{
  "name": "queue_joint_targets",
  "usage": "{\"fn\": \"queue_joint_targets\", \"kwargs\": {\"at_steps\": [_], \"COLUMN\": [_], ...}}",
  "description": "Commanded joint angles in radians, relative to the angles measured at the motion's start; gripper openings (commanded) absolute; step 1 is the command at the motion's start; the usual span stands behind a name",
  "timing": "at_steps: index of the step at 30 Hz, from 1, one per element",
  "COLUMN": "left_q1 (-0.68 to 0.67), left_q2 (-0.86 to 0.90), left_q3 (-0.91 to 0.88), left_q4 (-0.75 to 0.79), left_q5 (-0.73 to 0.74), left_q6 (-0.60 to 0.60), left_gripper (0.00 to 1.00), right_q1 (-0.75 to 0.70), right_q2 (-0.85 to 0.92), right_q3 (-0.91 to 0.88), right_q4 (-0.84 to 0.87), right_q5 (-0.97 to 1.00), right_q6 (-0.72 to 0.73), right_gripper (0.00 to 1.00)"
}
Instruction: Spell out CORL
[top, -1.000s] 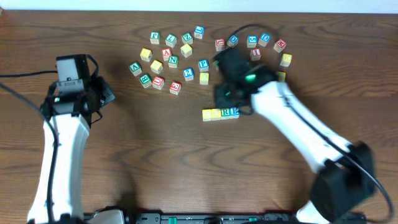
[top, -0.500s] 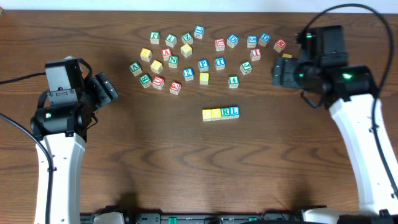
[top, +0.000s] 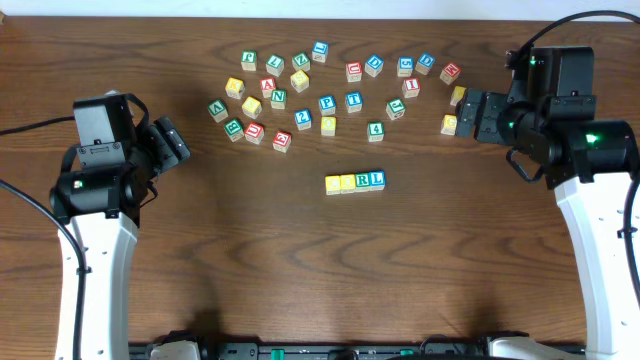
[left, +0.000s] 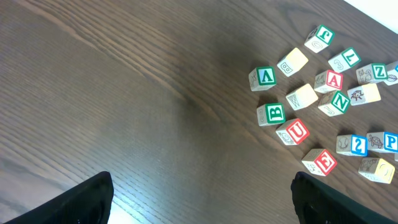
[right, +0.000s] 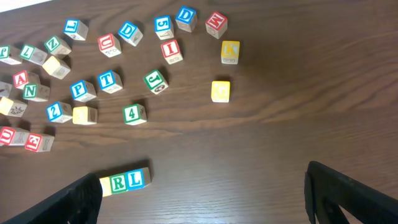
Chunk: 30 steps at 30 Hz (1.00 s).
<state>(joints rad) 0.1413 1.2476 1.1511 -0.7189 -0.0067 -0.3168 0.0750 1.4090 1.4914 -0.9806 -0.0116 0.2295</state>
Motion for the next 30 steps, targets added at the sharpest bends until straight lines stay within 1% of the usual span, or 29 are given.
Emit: {"fn": "queue_joint_targets", "kwargs": {"at_steps": [1, 4, 20, 22, 24, 26, 27, 30], "left_q1": [0.004, 0.004, 0.004, 0.004, 0.004, 0.004, 0.004, 0.004], "left_q2": [0.006, 0.006, 0.006, 0.006, 0.006, 0.006, 0.006, 0.006], "left_q3": [0.024, 0.024, 0.024, 0.024, 0.024, 0.024, 0.024, 0.024], "left_q4": [-0.003, -0.003, -0.003, -0.003, -0.003, -0.003, -0.003, -0.003], "left_q5": [-0.013, -0.013, -0.013, -0.013, -0.013, -0.013, -0.013, -0.013], "left_q6": [0.002, 0.002, 0.002, 0.002, 0.003, 0.002, 0.003, 0.003], "left_gripper": [0.91, 0.91, 0.91, 0.91, 0.91, 0.91, 0.91, 0.91], "right_q1": [-0.002, -0.002, -0.001, 0.001, 0.011, 0.019, 0.019, 0.016], "right_q2": [-0.01, -0.01, -0.008, -0.035, -0.072, -0.131, -0.197, -0.314], "right_q3": [0.014, 0.014, 0.006, -0.014, -0.045, -0.111, -0.197, -0.358], "right_q4": [-0.005, -0.007, -0.007, -0.001, 0.029, 0.101, 0.186, 0.334], "right_q5": [-0.001, 0.039, 0.039, 0.052, 0.083, 0.114, 0.122, 0.122], "right_q6": [-0.007, -0.006, -0.006, -0.006, -0.006, -0.007, -0.007, -0.007], "right_gripper": [0.99, 0.99, 0.99, 0.99, 0.99, 0.99, 0.99, 0.99]}}
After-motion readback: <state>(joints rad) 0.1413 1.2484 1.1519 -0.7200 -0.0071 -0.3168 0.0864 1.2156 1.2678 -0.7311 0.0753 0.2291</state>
